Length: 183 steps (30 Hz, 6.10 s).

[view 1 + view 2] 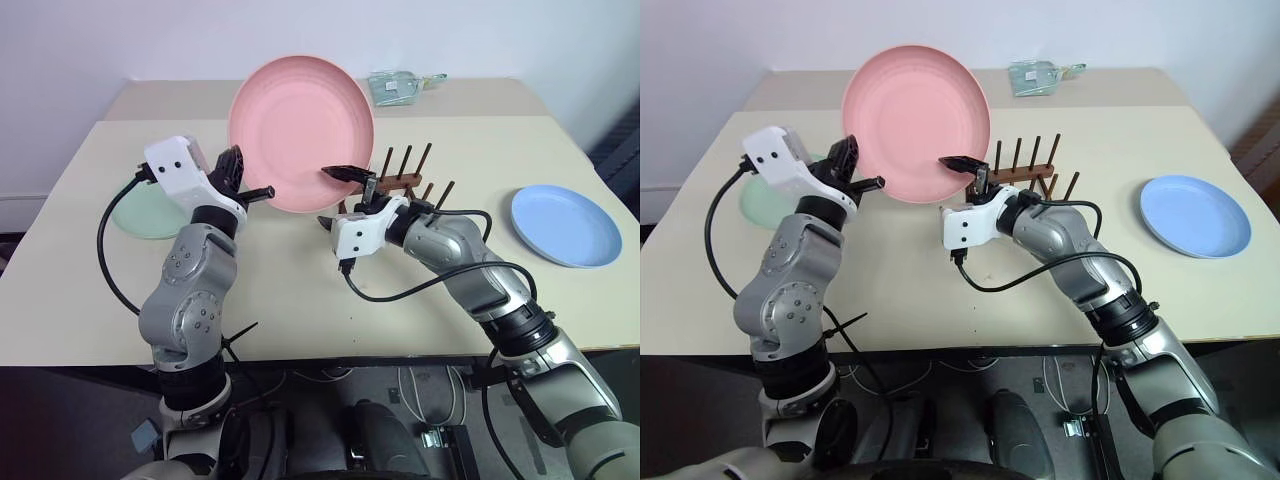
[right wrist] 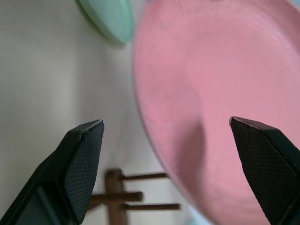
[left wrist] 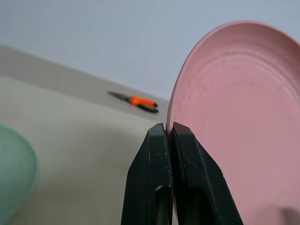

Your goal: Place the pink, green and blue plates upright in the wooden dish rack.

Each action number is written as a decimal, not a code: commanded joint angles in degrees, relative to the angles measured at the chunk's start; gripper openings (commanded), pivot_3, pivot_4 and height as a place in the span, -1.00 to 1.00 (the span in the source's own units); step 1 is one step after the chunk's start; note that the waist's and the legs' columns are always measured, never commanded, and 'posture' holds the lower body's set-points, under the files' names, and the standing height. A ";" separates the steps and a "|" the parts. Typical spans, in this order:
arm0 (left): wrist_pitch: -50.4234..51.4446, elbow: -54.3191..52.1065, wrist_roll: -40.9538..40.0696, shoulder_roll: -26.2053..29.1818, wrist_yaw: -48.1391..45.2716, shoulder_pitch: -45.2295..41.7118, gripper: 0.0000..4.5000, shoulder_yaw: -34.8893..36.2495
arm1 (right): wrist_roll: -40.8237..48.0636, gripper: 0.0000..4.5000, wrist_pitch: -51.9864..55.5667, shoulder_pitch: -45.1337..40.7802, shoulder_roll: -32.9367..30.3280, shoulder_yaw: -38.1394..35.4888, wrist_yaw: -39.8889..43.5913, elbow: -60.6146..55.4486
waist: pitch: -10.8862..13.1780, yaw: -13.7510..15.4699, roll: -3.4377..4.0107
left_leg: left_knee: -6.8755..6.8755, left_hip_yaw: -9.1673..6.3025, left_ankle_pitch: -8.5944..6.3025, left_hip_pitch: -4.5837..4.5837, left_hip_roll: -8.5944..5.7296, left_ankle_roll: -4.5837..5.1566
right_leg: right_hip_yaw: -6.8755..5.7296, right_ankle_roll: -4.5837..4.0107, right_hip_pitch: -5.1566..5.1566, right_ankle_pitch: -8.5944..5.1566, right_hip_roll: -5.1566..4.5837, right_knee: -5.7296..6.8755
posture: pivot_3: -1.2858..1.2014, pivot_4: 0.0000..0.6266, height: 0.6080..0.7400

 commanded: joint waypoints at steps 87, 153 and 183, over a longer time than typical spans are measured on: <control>1.44 30.04 -2.52 11.78 8.67 -4.00 0.98 24.80 | 49.91 0.99 31.34 5.32 -1.18 -11.40 20.69 -28.03 | 0.36 1.32 0.39 | 0.04 -0.08 -0.12 -0.15 -0.01 0.23 | -0.10 0.29 0.15 0.29 -0.13 -0.62 | 0.03 -0.52 1.00; -15.21 10.70 0.00 33.14 -43.61 12.05 0.30 -16.94 | 75.42 -1.00 49.87 -5.16 -4.91 -33.56 15.57 -12.46 | 0.42 0.77 0.45 | -0.28 0.04 -0.17 -0.21 0.05 0.32 | -0.05 0.12 0.02 0.33 -0.22 -0.84 | 0.03 -0.52 1.00; -8.91 2.96 -5.18 32.08 -47.45 14.75 0.32 -15.81 | 64.65 -0.18 46.10 -8.09 -5.99 -31.79 23.46 9.77 | 0.42 0.70 0.53 | -0.23 0.10 -0.14 -0.24 0.06 0.42 | -0.04 0.14 0.01 0.35 -0.19 -0.80 | 0.03 -0.52 1.00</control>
